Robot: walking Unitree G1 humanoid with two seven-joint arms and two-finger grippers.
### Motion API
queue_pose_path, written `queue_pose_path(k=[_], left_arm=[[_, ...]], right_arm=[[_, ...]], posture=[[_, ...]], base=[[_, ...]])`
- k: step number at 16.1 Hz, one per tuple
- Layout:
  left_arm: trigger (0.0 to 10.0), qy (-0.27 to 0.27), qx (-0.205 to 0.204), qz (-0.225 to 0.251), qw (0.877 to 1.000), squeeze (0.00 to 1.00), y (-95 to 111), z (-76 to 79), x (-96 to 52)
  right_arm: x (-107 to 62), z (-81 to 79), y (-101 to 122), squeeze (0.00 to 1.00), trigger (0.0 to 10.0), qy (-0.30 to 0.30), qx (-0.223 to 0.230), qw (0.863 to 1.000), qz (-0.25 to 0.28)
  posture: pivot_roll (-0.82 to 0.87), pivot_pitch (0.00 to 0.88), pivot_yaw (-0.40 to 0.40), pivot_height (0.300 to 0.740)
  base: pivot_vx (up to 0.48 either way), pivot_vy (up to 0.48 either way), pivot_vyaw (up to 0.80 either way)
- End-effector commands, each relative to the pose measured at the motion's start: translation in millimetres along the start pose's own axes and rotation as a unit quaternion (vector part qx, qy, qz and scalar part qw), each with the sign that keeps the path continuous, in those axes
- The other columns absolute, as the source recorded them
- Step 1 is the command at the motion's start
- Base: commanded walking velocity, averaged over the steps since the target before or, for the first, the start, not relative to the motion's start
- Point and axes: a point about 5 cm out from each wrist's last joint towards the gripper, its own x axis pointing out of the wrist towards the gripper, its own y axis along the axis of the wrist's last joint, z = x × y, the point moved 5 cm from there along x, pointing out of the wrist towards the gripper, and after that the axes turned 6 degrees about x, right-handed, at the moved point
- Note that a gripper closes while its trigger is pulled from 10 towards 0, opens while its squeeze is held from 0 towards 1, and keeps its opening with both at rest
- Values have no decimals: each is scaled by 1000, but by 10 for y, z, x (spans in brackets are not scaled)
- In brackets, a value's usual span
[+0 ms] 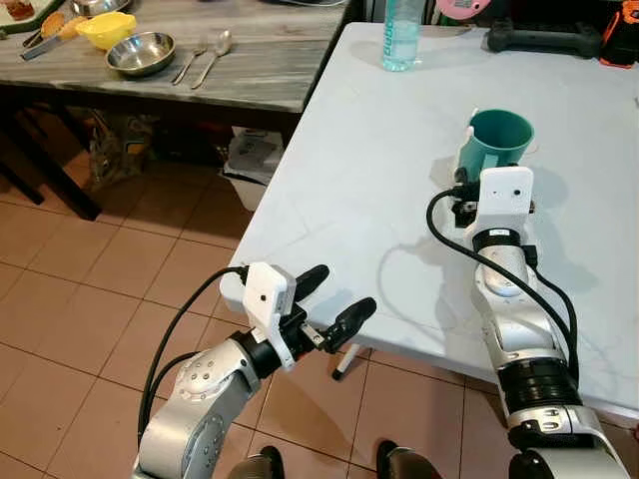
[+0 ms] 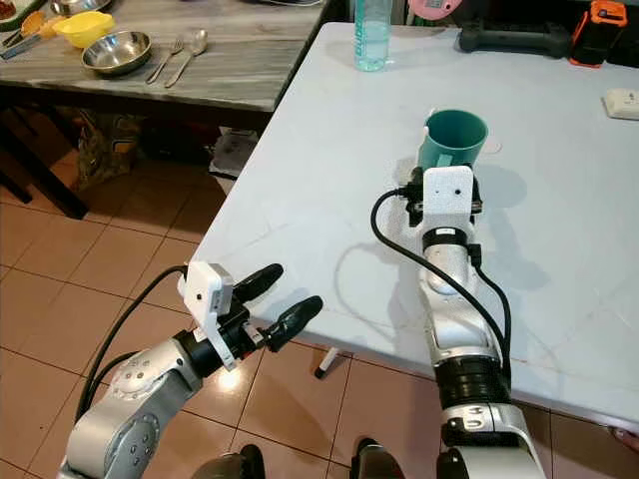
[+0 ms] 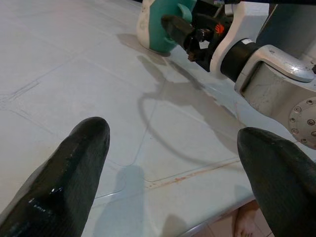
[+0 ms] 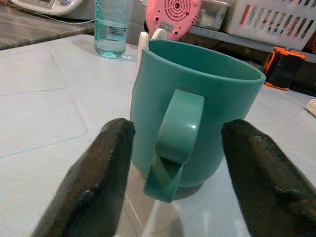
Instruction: Setting the table
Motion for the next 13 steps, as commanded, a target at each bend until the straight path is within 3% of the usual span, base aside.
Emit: queue_pose_path(k=[1, 13], left_arm=[[10000, 2, 1, -6, 1000, 0, -35, -3, -4], [10000, 7, 9, -8, 1000, 0, -51, -53, -10]], right_arm=[[27, -12, 36, 0, 0, 3, 0, 1000, 7], [45, -45, 19, 0, 0, 2, 11, 1000, 6]], posture=[[23, 215, 75, 740], [32, 200, 72, 740]], base=[[0, 0, 0], [0, 0, 0]])
